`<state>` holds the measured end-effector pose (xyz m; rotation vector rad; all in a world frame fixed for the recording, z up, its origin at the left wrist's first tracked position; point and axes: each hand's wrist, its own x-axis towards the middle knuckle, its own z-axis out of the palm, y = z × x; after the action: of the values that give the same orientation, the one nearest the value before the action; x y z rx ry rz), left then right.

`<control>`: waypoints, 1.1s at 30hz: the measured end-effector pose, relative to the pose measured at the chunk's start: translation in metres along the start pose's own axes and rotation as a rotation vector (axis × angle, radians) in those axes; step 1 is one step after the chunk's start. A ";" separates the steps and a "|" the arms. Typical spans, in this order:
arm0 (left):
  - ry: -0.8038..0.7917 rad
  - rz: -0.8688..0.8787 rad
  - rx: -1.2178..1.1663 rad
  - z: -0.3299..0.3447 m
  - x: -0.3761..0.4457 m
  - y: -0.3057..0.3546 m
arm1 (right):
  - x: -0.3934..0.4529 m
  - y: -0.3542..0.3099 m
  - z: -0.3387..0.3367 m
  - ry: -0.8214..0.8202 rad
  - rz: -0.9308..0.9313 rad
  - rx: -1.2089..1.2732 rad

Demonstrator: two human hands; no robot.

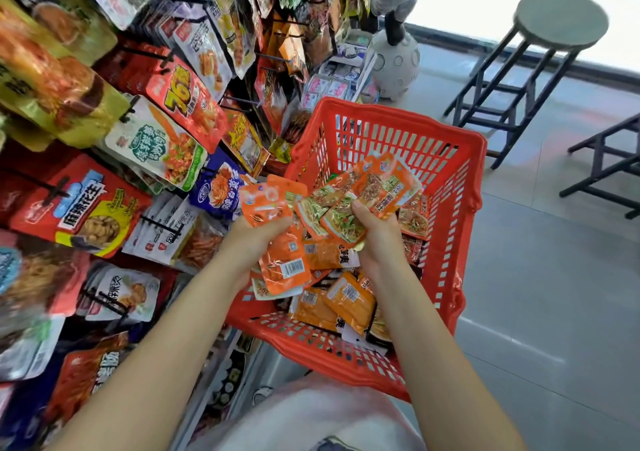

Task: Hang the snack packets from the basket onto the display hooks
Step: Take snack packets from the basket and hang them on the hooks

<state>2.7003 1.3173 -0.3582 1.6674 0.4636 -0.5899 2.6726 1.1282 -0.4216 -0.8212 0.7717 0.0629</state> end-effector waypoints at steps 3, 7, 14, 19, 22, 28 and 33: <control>0.107 0.031 -0.050 -0.013 0.009 -0.001 | 0.004 -0.006 -0.009 -0.026 0.007 -0.080; 0.110 0.032 0.000 -0.024 0.031 -0.017 | -0.004 -0.011 -0.007 -0.291 0.037 -0.390; -0.163 -0.184 -0.360 0.005 -0.010 0.021 | -0.031 -0.006 0.032 -0.462 -0.190 -0.706; -0.301 -0.074 -0.606 0.013 -0.035 0.043 | -0.057 -0.016 0.069 -0.442 -0.476 -0.838; -0.289 0.027 -0.631 0.008 -0.050 0.069 | -0.068 -0.031 0.096 -0.415 -0.716 -0.918; -0.231 0.311 -0.535 -0.026 -0.096 0.141 | -0.109 -0.077 0.160 -0.424 -0.994 -0.759; -0.083 0.621 -0.397 -0.074 -0.157 0.186 | -0.162 -0.103 0.218 -0.510 -1.039 -0.539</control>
<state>2.6977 1.3615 -0.1078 1.3007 -0.0152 -0.0935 2.7189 1.2424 -0.1586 -1.5593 -0.2326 -0.4511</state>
